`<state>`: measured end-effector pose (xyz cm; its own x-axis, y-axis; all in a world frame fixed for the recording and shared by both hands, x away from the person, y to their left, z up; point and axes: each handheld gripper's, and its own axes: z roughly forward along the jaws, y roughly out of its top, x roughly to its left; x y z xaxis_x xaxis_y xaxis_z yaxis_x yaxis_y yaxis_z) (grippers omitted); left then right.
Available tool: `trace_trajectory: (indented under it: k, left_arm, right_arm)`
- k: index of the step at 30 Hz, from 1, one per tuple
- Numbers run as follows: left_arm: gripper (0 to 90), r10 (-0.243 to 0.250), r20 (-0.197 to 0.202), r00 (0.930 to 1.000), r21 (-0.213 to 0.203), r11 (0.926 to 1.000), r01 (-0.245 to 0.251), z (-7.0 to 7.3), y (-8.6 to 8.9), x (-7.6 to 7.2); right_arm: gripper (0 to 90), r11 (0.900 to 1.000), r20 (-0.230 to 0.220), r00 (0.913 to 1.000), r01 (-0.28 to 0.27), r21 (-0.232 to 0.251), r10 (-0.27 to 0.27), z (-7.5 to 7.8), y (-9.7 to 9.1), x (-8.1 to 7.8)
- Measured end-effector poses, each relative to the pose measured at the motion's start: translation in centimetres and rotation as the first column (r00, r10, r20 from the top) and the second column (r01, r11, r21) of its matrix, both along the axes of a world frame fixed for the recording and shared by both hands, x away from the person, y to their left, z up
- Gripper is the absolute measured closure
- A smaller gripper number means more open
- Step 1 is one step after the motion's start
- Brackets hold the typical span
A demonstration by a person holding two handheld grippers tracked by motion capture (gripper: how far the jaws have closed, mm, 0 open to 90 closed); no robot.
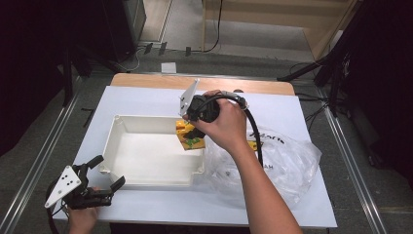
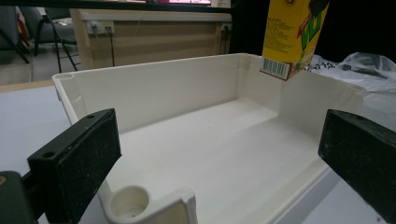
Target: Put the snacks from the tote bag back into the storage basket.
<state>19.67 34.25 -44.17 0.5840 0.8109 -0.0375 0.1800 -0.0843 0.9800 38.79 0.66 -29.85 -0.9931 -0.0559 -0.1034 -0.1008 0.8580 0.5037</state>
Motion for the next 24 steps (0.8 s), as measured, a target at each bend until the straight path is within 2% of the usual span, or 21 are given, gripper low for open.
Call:
trace_trajectory:
  k: [2, 24]
  left_arm:
    - [0.0, 0.000, 0.000, 1.0000, -0.003, 1.0000, 0.000, -0.01, 0.00, -0.01]
    - [0.0, 0.000, 0.001, 1.0000, -0.014, 0.9999, 0.000, 0.02, 0.26, -0.04]
  right_arm:
    - [51.9, 0.9999, 0.004, 0.9999, -0.014, 0.006, 0.014, -0.09, 0.13, 0.10]
    - [51.8, 0.9999, -0.015, 0.9998, -0.016, -0.003, 0.016, -0.84, 0.89, 0.14]
